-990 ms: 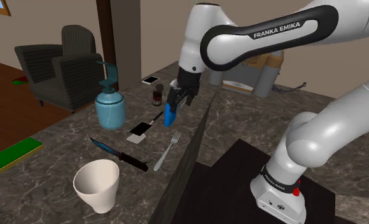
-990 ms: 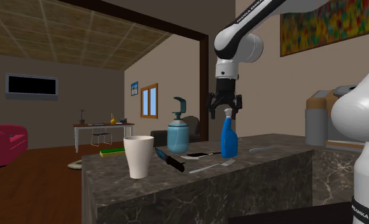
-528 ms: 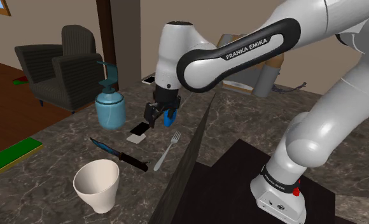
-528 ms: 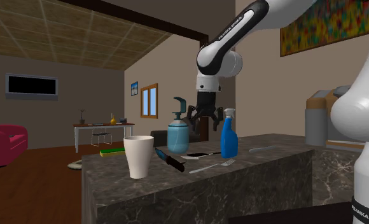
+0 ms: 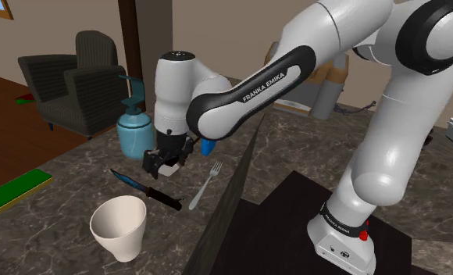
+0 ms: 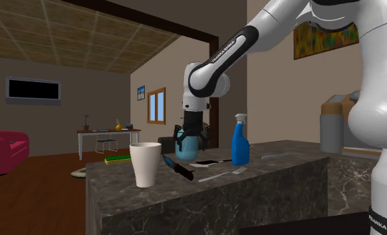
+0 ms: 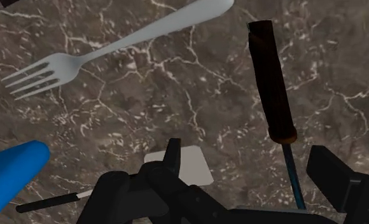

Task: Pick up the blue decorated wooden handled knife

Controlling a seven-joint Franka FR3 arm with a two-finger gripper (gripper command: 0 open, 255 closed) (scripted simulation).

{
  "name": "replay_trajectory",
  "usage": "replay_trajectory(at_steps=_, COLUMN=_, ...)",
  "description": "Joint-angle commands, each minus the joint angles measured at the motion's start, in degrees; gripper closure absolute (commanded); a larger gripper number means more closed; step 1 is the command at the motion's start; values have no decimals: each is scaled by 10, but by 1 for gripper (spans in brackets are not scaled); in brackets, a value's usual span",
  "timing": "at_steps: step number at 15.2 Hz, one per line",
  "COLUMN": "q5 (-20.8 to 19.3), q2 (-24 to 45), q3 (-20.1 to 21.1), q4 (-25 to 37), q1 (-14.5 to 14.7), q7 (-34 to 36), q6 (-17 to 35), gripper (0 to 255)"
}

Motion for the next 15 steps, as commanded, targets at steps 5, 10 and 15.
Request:
replay_trajectory(at_steps=5, q5=-98, q2=129, q3=-17, q4=103, q1=55, q7=100, q6=-1, gripper=0)
replay_trajectory(at_steps=10, q5=-119, q2=154, q3=-29, q4=95, q1=64, q7=115, q6=28, gripper=0)
replay_trajectory(at_steps=15, q5=-130, q2=166, q3=-35, q4=91, q1=68, q7=123, q6=42, gripper=255)
